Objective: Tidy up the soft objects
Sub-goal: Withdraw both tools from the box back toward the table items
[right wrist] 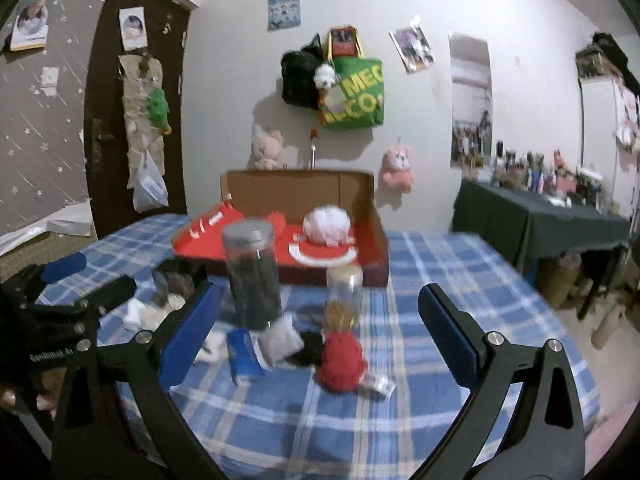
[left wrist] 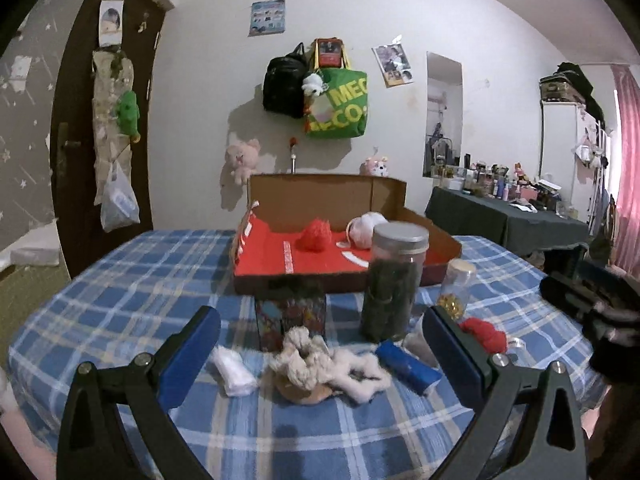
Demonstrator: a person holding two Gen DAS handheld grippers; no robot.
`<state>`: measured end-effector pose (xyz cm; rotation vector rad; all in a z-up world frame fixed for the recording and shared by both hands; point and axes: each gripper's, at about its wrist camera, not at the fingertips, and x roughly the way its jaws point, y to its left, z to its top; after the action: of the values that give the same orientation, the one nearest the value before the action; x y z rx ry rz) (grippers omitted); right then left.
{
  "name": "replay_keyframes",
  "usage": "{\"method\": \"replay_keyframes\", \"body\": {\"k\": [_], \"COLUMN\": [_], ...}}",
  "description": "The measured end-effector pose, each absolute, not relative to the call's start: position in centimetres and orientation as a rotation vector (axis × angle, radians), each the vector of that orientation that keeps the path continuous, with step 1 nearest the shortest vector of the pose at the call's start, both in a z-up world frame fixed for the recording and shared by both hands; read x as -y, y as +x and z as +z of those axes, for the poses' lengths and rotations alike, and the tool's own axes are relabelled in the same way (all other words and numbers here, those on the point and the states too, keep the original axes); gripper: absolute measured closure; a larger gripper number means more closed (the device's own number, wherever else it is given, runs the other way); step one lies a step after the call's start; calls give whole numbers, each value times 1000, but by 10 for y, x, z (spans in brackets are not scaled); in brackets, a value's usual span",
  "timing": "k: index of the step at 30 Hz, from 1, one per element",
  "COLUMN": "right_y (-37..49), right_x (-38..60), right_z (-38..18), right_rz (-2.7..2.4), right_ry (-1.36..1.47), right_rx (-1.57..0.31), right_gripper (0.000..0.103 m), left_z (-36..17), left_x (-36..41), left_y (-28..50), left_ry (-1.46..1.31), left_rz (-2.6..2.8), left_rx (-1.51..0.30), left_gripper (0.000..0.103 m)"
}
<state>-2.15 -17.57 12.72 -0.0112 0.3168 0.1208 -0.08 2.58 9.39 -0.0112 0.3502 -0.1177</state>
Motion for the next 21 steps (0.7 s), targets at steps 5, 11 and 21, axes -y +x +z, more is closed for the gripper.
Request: {"method": "replay_keyframes", "body": {"k": [5, 11, 21], "right_y": [-11, 1, 16], "right_x": [177, 175, 183], "right_z": [88, 59, 40], "right_rz": [98, 100, 79], "right_ry": [-6, 17, 45], "right_rx": [-380, -464, -528], "right_gripper": [2, 2, 2], "left_z": [75, 49, 36], "left_x": [-15, -12, -19], "left_y": [3, 14, 26], "left_ry": [13, -6, -18], "left_rz": [-136, -133, -92], "left_rx": [-391, -484, -541], "left_gripper": [0, 0, 0]}}
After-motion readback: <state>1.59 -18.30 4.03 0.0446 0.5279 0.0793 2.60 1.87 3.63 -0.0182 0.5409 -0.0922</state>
